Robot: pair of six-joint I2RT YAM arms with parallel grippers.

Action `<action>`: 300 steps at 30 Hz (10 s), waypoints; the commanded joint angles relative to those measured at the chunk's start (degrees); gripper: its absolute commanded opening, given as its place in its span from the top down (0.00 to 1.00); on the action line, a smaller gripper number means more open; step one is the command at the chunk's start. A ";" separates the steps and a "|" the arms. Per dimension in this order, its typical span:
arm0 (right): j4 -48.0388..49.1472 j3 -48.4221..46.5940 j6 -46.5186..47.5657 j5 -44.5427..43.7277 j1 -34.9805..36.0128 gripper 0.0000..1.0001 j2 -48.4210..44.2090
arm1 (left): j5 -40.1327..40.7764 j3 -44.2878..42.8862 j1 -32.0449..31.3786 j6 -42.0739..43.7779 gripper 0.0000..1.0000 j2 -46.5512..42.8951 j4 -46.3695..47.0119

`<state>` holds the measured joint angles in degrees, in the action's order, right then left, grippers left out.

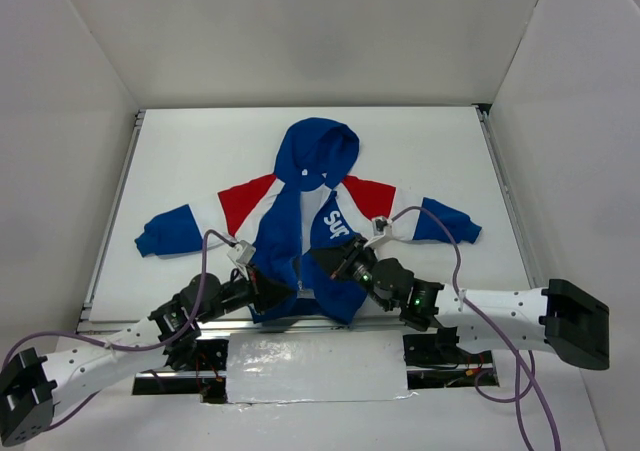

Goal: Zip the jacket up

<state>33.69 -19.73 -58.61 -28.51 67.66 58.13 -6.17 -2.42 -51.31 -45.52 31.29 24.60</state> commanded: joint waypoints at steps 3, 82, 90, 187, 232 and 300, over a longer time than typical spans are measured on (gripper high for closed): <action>1.20 4.16 2.18 3.11 0.02 0.68 -2.93 | -0.86 4.34 -0.37 -1.94 1.00 -0.44 1.06; 25.99 11.38 5.71 25.79 2.65 0.96 11.48 | -8.86 6.63 -0.37 -2.65 1.00 1.41 8.45; 16.68 7.95 -6.15 25.26 2.65 1.00 11.31 | -8.68 7.07 -0.37 -2.73 1.00 1.49 8.97; 14.27 10.76 11.15 48.19 -11.23 0.53 -0.13 | -11.40 5.05 -0.55 -3.17 1.00 7.64 14.16; 22.64 12.87 5.26 48.99 -13.17 0.61 2.69 | -13.51 5.23 -0.63 -2.47 1.00 11.42 18.73; 38.28 15.77 3.15 49.69 -13.25 1.00 10.69 | -10.87 3.29 -0.55 -8.80 1.00 16.09 26.64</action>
<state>64.03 -4.23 -54.87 21.39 54.35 68.25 -14.76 -2.42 -51.57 -54.41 48.34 48.01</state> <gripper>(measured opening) 0.010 0.116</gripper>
